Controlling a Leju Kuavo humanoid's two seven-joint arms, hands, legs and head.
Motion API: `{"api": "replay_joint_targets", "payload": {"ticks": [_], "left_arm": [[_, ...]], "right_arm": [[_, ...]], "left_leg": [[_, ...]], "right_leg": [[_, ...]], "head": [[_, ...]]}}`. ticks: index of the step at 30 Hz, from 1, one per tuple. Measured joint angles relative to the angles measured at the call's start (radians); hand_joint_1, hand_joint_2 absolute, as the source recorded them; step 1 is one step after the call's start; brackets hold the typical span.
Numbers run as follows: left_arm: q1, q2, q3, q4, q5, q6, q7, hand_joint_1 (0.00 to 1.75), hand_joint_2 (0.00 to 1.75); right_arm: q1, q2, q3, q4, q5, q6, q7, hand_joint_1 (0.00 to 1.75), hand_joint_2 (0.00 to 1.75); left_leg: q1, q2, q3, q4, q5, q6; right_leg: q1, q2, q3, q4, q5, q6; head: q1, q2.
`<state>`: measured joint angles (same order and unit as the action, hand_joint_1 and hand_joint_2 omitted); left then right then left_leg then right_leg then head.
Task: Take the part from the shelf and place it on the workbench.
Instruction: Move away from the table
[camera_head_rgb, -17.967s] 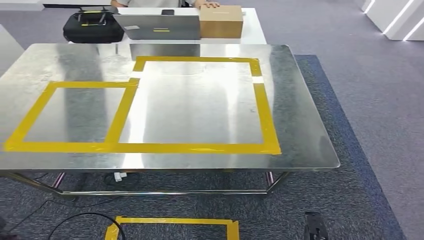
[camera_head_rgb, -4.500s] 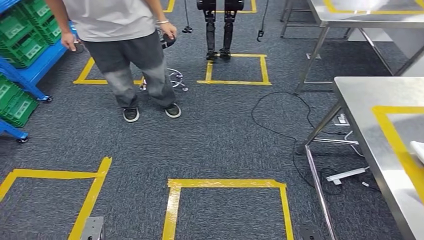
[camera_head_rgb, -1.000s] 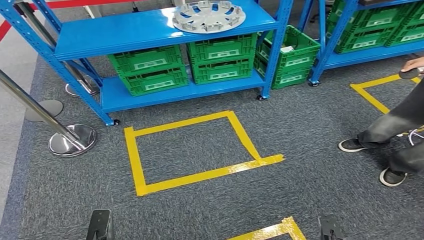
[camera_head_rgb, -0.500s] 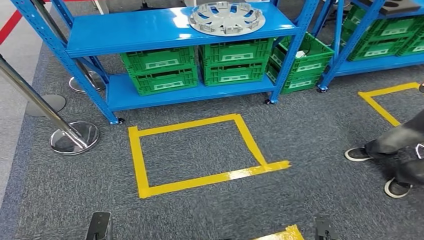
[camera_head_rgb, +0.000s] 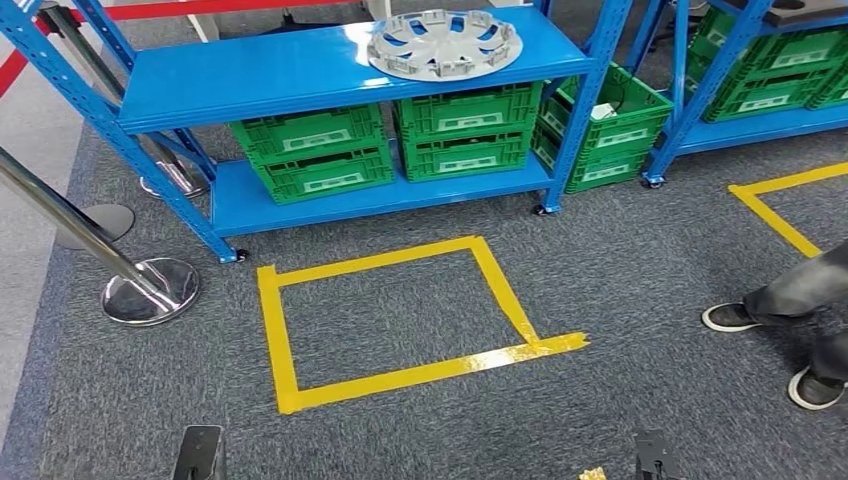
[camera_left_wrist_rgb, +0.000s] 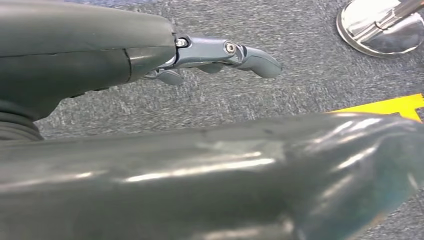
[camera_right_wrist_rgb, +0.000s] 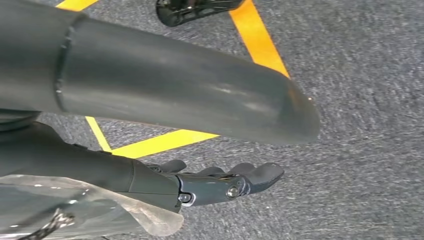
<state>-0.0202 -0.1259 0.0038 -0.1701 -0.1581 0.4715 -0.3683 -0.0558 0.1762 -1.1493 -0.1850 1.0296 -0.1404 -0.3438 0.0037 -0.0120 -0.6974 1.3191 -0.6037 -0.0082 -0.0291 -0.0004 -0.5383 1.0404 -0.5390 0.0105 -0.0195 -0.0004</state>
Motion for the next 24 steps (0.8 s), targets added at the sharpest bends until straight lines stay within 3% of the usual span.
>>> {"api": "replay_joint_targets", "payload": {"ticks": [3, 4, 5, 8, 10, 11, 13, 14, 15, 16, 18, 19, 20, 24], "left_arm": [[0.001, 0.0, 0.0, 0.0, 0.0, 0.0, 0.001, 0.0, 0.0], [0.002, 0.001, 0.0, 0.001, 0.0, 0.0, 0.001, 0.0, 0.0], [0.002, 0.001, 0.0, 0.001, 0.0, 0.0, 0.003, 0.0, 0.0], [0.004, 0.002, 0.0, 0.001, 0.003, 0.001, 0.006, 0.0, 0.0], [0.008, 0.003, 0.0, 0.001, 0.014, 0.003, 0.003, 0.0, 0.0], [0.009, 0.003, 0.001, 0.001, 0.021, 0.005, 0.002, 0.0, 0.0], [0.01, 0.003, 0.002, 0.001, 0.034, 0.005, -0.002, 0.0, 0.0], [0.012, 0.003, 0.004, 0.001, 0.037, 0.004, -0.003, 0.0, 0.0], [0.014, 0.003, 0.005, 0.001, 0.04, 0.004, -0.003, 0.0, 0.0], [0.016, 0.003, 0.008, 0.001, 0.041, 0.003, -0.003, 0.0, 0.0], [0.018, 0.002, 0.011, 0.001, 0.043, 0.003, -0.003, 0.0, 0.0], [0.018, 0.002, 0.012, 0.001, 0.043, 0.003, -0.002, 0.0, 0.0], [0.017, 0.002, 0.012, 0.002, 0.043, 0.003, -0.002, 0.0, 0.0], [0.017, 0.004, 0.013, 0.002, 0.043, 0.004, 0.0, 0.0, 0.0]], "right_arm": [[0.0, 0.0, 0.0, 0.0, 0.0, 0.0, -0.001, 0.0, 0.0], [-0.001, 0.0, 0.0, 0.0, 0.0, 0.001, -0.002, 0.0, 0.0], [-0.001, 0.0, 0.0, 0.0, 0.0, 0.001, -0.003, 0.0, 0.0], [-0.004, 0.001, 0.0, 0.0, 0.0, 0.001, -0.004, 0.0, 0.0], [-0.008, 0.001, 0.0, 0.0, 0.002, -0.004, -0.005, 0.0, 0.0], [-0.009, 0.002, 0.001, 0.0, 0.003, -0.009, -0.005, 0.0, 0.0], [-0.009, 0.004, 0.002, 0.001, 0.006, -0.018, -0.005, 0.0, 0.0], [-0.008, 0.004, 0.002, 0.001, 0.007, -0.022, -0.004, 0.0, 0.0], [-0.006, 0.004, 0.001, 0.001, 0.007, -0.025, -0.004, 0.0, 0.0], [-0.005, 0.004, 0.001, 0.0, 0.008, -0.028, -0.004, 0.0, 0.0], [-0.004, 0.004, 0.001, 0.001, 0.008, -0.033, -0.004, 0.0, 0.0], [-0.004, 0.004, 0.001, 0.001, 0.009, -0.035, -0.004, 0.0, 0.0], [-0.005, 0.005, 0.002, 0.001, 0.01, -0.036, -0.004, 0.0, 0.0], [-0.001, 0.01, 0.002, 0.002, 0.014, -0.037, -0.002, 0.0, 0.0]], "left_leg": [[-0.003, 0.002, 0.034, -0.147, 0.133, 0.013], [-0.007, 0.003, 0.052, -0.193, 0.156, 0.019], [-0.01, 0.004, 0.065, -0.222, 0.158, 0.025], [-0.013, 0.005, 0.086, -0.261, 0.132, 0.036], [-0.008, 0.004, 0.106, -0.285, 0.128, 0.044], [-0.006, 0.005, 0.118, -0.295, 0.125, 0.05], [-0.008, 0.004, 0.131, -0.299, 0.115, 0.06], [-0.009, 0.003, 0.139, -0.299, 0.108, 0.063], [-0.01, 0.001, 0.148, -0.299, 0.1, 0.063], [-0.01, 0.0, 0.161, -0.299, 0.091, 0.062], [-0.011, -0.003, 0.187, -0.299, 0.07, 0.057], [-0.012, -0.003, 0.194, -0.297, 0.061, 0.052], [-0.014, -0.003, 0.196, -0.294, 0.054, 0.046], [-0.016, -0.002, 0.189, -0.287, 0.042, 0.029]], "right_leg": [[0.001, 0.0, 0.036, -0.003, -0.027, 0.007], [0.001, 0.001, 0.045, -0.006, -0.034, 0.012], [0.002, 0.0, 0.048, -0.009, -0.039, 0.017], [0.002, -0.006, 0.052, -0.02, -0.046, 0.034], [0.003, -0.007, 0.038, 0.011, -0.064, 0.04], [0.003, -0.005, 0.01, 0.059, -0.083, 0.041], [0.004, -0.002, -0.076, 0.192, -0.118, 0.043], [0.004, -0.001, -0.116, 0.24, -0.12, 0.044], [0.004, -0.001, -0.14, 0.256, -0.101, 0.046], [0.004, -0.001, -0.148, 0.237, -0.063, 0.047], [0.004, -0.001, -0.124, 0.131, 0.033, 0.046], [0.005, -0.001, -0.104, 0.082, 0.061, 0.044], [0.006, 0.0, -0.088, 0.046, 0.068, 0.039], [0.003, 0.003, -0.062, 0.007, 0.041, 0.018]], "head": [[0.001, 0.0], [0.0, 0.0], [-0.001, 0.0], [0.0, 0.0], [0.003, 0.0], [0.005, 0.0], [0.009, 0.0], [0.01, 0.0], [0.01, 0.0], [0.01, 0.0], [0.011, 0.0], [0.01, 0.0], [0.011, 0.0], [0.011, 0.0]]}}
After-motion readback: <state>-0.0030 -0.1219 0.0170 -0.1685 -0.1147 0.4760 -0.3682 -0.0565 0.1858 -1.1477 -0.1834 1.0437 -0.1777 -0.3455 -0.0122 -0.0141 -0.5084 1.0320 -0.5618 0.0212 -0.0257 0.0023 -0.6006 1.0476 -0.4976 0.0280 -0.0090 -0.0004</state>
